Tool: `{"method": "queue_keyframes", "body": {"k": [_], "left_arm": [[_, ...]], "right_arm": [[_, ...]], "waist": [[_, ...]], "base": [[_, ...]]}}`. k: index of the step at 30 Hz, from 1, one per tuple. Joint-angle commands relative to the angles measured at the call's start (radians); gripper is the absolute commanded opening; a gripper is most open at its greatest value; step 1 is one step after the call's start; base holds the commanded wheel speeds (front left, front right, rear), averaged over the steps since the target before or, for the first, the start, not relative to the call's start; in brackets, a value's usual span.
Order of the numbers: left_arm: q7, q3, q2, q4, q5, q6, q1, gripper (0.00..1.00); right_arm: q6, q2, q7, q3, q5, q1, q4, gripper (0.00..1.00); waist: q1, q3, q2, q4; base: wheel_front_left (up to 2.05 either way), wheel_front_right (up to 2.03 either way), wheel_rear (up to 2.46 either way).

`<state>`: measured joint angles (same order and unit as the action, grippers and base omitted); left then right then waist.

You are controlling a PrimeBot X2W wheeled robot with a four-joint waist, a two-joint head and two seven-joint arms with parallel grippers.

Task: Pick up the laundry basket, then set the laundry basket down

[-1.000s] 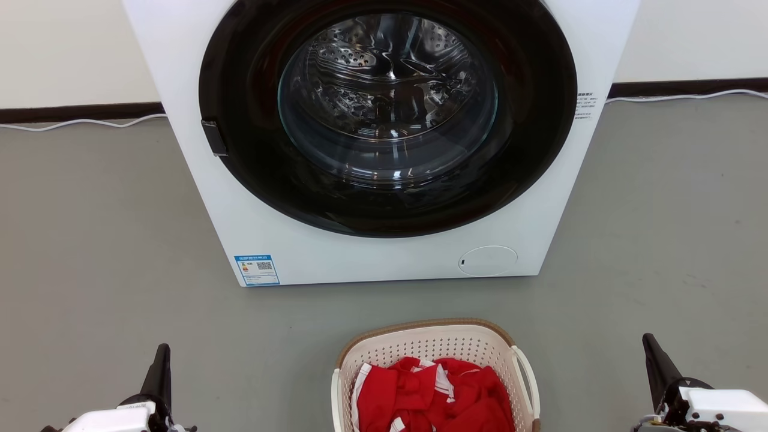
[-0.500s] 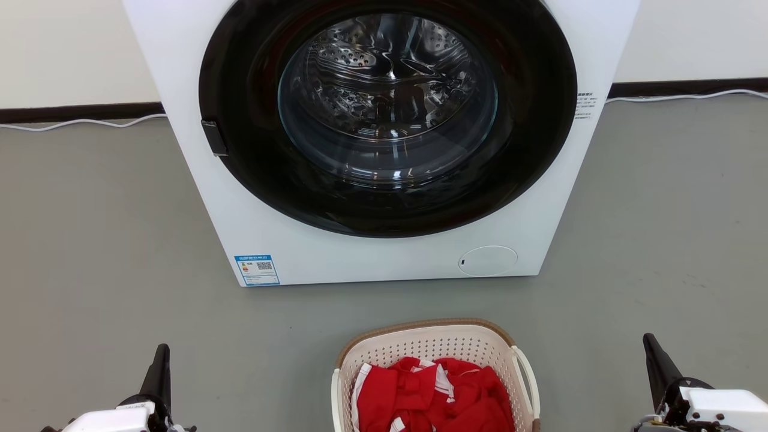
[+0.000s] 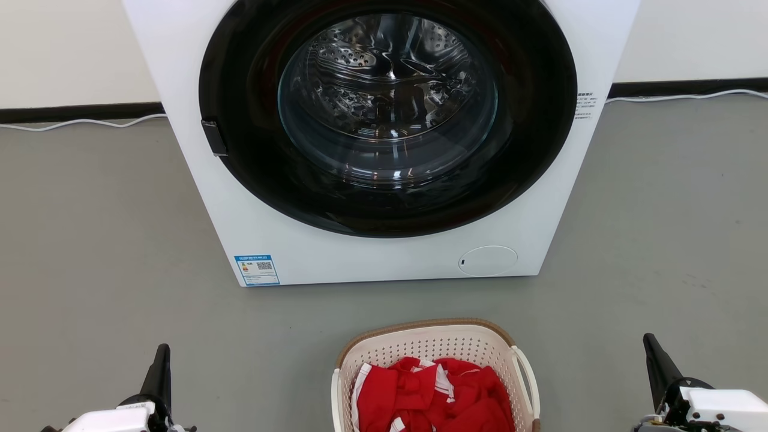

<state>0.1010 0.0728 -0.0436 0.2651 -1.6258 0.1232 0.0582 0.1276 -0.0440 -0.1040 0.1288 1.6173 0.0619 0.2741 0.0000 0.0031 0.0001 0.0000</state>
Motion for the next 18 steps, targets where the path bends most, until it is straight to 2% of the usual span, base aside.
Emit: {"method": "queue_keyframes", "body": {"k": [1,18], "left_arm": [[0.005,0.032,-0.013,-0.020,0.010,0.007,0.049,0.00],[0.007,0.035,-0.012,-0.020,0.012,0.007,0.049,0.00]], "right_arm": [[0.003,-0.008,-0.008,-0.017,-0.007,0.046,-0.029,0.00],[0.003,-0.008,-0.008,-0.016,-0.008,0.046,-0.029,0.00]], "waist": [[0.0000,0.000,-0.0001,0.000],[0.0000,0.000,-0.0001,0.000]], "base": [[0.00,0.00,0.00],[0.00,0.00,0.00]]}}
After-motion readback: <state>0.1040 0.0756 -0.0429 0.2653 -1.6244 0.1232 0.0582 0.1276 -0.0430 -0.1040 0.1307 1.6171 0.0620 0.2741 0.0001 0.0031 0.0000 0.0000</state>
